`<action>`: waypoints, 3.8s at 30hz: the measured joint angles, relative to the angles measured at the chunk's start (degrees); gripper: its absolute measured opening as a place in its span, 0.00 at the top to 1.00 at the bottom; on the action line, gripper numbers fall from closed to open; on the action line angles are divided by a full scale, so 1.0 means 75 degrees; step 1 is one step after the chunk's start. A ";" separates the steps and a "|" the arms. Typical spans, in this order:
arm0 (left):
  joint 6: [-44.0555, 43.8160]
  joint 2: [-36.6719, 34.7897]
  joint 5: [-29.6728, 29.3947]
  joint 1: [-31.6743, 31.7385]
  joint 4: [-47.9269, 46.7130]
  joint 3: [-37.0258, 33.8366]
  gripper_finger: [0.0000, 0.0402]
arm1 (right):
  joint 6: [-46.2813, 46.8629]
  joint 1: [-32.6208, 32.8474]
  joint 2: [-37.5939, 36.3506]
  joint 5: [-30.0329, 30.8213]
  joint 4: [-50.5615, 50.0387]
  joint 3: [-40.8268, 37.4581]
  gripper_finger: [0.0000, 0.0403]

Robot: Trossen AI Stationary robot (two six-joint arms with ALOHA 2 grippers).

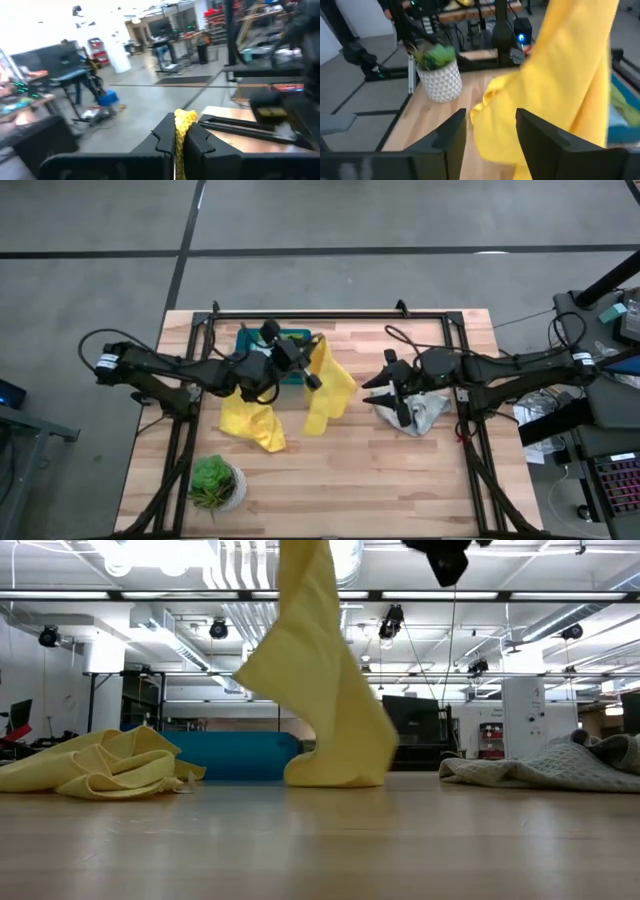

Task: Fold microfiber towels
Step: Fold the right yellow microfiber towel

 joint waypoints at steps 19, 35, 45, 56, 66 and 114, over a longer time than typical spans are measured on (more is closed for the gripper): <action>0.0500 0.0073 -0.2375 0.0072 -0.0015 0.0114 1.00 | -0.0066 0.0020 0.4043 0.1401 0.6061 -0.1201 0.59; 0.0500 0.0117 -0.2581 0.0219 -0.0070 0.0098 1.00 | -0.0588 0.0052 0.6016 0.2728 0.7323 -0.0133 0.59; 0.0471 0.0119 -0.2581 0.0244 -0.0059 0.0092 1.00 | -0.0869 0.0067 0.6447 0.3261 0.7309 0.0757 0.59; 0.0476 0.0119 -0.2579 0.0244 -0.0065 0.0092 1.00 | -0.0823 -0.0003 0.7007 0.5384 0.6711 0.1789 0.59; 0.0479 0.0119 -0.2578 0.0244 -0.0063 0.0092 1.00 | -0.1055 -0.0128 0.7004 0.5071 0.6626 0.2128 0.60; -0.3731 -0.0799 0.1575 -0.0207 -0.4304 0.0040 0.84 | -0.1526 0.0396 0.1222 0.2098 -0.7045 0.4225 0.98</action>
